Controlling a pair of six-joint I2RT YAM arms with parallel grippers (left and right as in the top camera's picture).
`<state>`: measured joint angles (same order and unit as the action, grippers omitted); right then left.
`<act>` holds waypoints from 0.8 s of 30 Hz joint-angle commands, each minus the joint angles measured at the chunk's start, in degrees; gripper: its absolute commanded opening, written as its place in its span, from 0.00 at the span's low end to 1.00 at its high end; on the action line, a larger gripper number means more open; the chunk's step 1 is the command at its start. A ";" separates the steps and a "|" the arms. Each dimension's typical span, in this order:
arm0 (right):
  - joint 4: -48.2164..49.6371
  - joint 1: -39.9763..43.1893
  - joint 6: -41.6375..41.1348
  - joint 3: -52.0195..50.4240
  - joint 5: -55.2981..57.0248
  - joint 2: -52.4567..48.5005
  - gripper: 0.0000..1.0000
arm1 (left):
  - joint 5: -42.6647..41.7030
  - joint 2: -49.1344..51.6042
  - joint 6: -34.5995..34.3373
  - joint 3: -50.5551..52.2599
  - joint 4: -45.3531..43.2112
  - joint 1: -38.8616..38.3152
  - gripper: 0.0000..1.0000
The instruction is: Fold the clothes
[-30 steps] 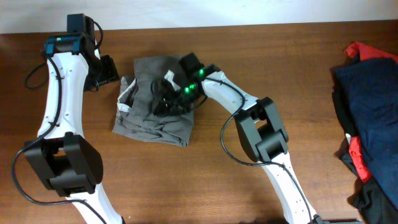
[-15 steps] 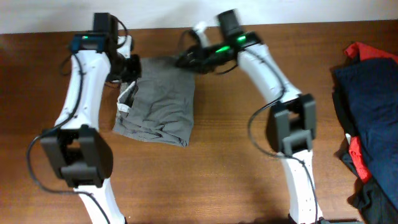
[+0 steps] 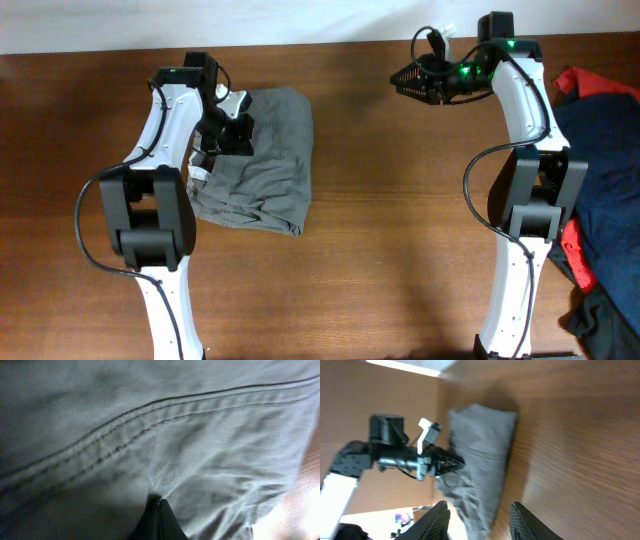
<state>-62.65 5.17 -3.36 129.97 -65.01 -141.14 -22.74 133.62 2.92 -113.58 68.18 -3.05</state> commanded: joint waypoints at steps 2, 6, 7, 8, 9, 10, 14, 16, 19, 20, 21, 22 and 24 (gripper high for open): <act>-2.21 -1.01 5.09 0.81 7.85 1.22 0.45 | -1.53 3.48 4.55 0.13 0.63 3.52 0.01; -2.97 -2.10 5.09 0.81 12.63 1.22 0.46 | -1.49 5.20 9.27 0.13 0.85 7.08 0.01; -2.95 -2.36 5.07 0.81 13.29 1.22 0.46 | -1.51 5.60 10.58 0.13 0.85 8.07 0.00; -2.93 -2.60 5.09 0.81 13.53 1.22 0.46 | -1.46 5.84 10.95 0.13 0.85 8.92 0.01; -2.91 -2.93 5.11 0.81 13.90 1.22 0.47 | -1.51 5.90 10.93 0.13 0.85 9.68 0.01; -2.93 -3.13 5.11 0.81 14.56 1.22 0.47 | -1.75 5.88 10.91 0.13 0.94 10.45 0.00; -2.95 -3.72 5.60 0.81 16.39 1.20 0.48 | -2.12 5.40 10.91 -1.03 2.58 11.39 0.00; -2.97 -3.78 5.75 0.81 16.41 1.20 0.49 | -2.12 5.33 10.95 -3.04 4.83 11.08 0.00; -3.04 -3.76 5.73 0.81 16.41 1.18 0.48 | -3.08 5.33 12.41 -7.30 8.22 9.86 0.00; -3.10 -3.78 5.73 0.81 16.41 1.18 0.48 | -3.67 5.33 12.41 -9.27 9.16 9.29 0.00; -3.17 -3.78 5.75 0.81 16.41 1.18 0.48 | -4.15 5.33 12.44 -11.06 9.81 8.76 0.00; -3.23 -3.78 5.75 0.81 16.41 1.18 0.48 | -4.61 5.33 12.68 -13.25 10.29 8.17 0.00; -3.43 -3.78 5.75 0.81 16.41 1.18 0.49 | -4.70 5.33 13.07 -16.76 10.29 7.19 0.00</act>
<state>-65.80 1.65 1.61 129.97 -49.08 -141.14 -25.78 138.78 13.98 -125.29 78.37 5.74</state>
